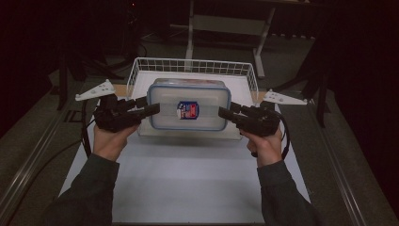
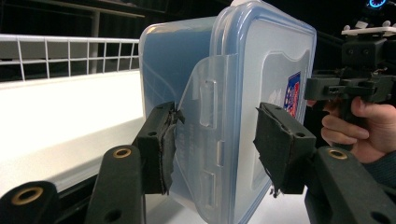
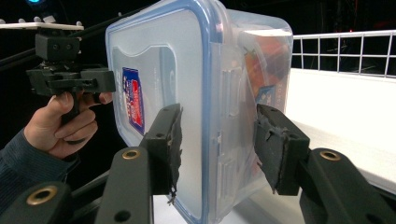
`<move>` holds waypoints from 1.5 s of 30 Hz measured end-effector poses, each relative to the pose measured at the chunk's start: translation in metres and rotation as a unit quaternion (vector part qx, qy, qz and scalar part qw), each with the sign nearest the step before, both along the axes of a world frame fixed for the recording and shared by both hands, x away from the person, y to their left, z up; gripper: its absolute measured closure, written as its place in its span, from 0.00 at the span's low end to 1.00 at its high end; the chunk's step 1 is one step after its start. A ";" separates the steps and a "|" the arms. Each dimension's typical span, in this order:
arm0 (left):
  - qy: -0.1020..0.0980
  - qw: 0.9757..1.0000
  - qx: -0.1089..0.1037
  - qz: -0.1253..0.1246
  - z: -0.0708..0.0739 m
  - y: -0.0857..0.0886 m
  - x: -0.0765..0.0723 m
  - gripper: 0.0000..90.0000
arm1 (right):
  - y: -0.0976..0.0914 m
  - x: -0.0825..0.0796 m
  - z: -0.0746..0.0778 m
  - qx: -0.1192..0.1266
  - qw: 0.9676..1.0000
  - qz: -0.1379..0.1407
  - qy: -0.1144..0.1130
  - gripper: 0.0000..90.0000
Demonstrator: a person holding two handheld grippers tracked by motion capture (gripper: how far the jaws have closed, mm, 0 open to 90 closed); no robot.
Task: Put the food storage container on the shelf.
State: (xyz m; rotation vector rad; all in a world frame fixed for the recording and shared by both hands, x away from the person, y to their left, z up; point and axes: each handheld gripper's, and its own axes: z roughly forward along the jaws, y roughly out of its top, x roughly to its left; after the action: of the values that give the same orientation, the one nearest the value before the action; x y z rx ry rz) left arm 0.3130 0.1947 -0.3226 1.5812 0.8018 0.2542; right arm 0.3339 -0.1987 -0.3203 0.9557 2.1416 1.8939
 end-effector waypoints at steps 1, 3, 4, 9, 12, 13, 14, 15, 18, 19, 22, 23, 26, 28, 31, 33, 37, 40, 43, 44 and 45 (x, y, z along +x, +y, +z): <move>-0.001 1.000 0.000 0.000 0.001 0.000 0.002 0.54 | 0.000 0.001 0.000 0.001 1.000 -0.001 -0.001 0.59; -0.002 1.000 0.001 0.002 0.002 0.000 0.006 0.54 | 0.000 0.006 0.001 0.003 1.000 0.000 -0.001 0.59; -0.002 1.000 0.002 0.002 0.002 0.000 0.007 0.54 | 0.000 0.009 0.001 0.003 1.000 0.001 0.001 0.59; 0.004 1.000 0.001 0.004 0.001 -0.002 0.014 0.54 | 0.000 0.016 0.002 0.000 1.000 -0.001 0.002 0.58; 0.003 1.000 -0.002 0.006 0.002 -0.003 0.017 0.54 | -0.001 0.020 0.002 0.001 1.000 -0.002 0.000 0.58; 0.003 1.000 -0.002 0.006 0.002 -0.003 0.019 0.54 | -0.001 0.021 0.003 0.004 1.000 -0.003 0.001 0.58; 0.002 1.000 -0.003 0.007 0.002 -0.003 0.020 0.54 | -0.001 0.023 0.003 0.006 1.000 -0.003 0.000 0.58; 0.002 1.000 -0.003 0.007 0.003 -0.003 0.022 0.54 | -0.001 0.024 0.003 0.007 1.000 -0.005 0.001 0.58; 0.002 1.000 -0.006 0.008 0.005 -0.003 0.028 0.54 | -0.001 0.028 0.003 0.012 1.000 -0.009 0.003 0.58; 0.001 1.000 -0.009 0.007 0.005 -0.003 0.030 0.54 | -0.001 0.030 0.004 0.013 1.000 -0.009 0.002 0.58; 0.003 1.000 -0.016 0.007 0.006 -0.002 0.036 0.54 | 0.000 0.034 0.007 0.012 1.000 -0.013 0.000 0.58; 0.006 1.000 -0.018 0.006 0.005 -0.002 0.039 0.54 | 0.000 0.035 0.007 0.011 1.000 -0.015 0.000 0.58; 0.012 1.000 -0.025 0.006 0.004 -0.002 0.047 0.54 | 0.000 0.040 0.009 0.013 1.000 -0.022 -0.001 0.58; 0.017 0.999 -0.031 0.008 0.004 -0.002 0.053 0.54 | 0.001 0.045 0.009 0.016 1.000 -0.026 0.003 0.58; 0.024 0.999 -0.044 0.013 0.001 -0.001 0.062 0.54 | 0.002 0.053 0.007 0.018 0.999 -0.029 0.012 0.58; 0.030 0.998 -0.048 0.017 -0.001 -0.001 0.067 0.54 | 0.002 0.058 0.005 0.018 0.999 -0.030 0.020 0.58; 0.041 0.998 -0.049 0.026 -0.006 -0.002 0.075 0.54 | 0.003 0.067 0.000 0.018 0.999 -0.037 0.034 0.58; 0.050 0.997 -0.043 0.031 -0.010 -0.003 0.080 0.54 | 0.004 0.071 -0.002 0.012 0.998 -0.042 0.040 0.58; 0.053 0.997 -0.030 0.042 -0.012 -0.004 0.084 0.54 | 0.006 0.076 -0.005 0.003 0.998 -0.045 0.047 0.58; 0.053 0.997 -0.027 0.045 -0.011 -0.004 0.084 0.54 | 0.006 0.077 -0.005 0.005 0.998 -0.045 0.048 0.58; 0.051 0.997 -0.023 0.048 -0.010 -0.005 0.084 0.54 | 0.006 0.078 -0.006 0.005 0.998 -0.044 0.048 0.58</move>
State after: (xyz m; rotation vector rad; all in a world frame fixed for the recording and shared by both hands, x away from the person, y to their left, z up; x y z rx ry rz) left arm 0.3974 0.1897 -0.3329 1.5240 0.9589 0.2244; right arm 0.4120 -0.1927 -0.3262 1.1461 2.1038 1.8557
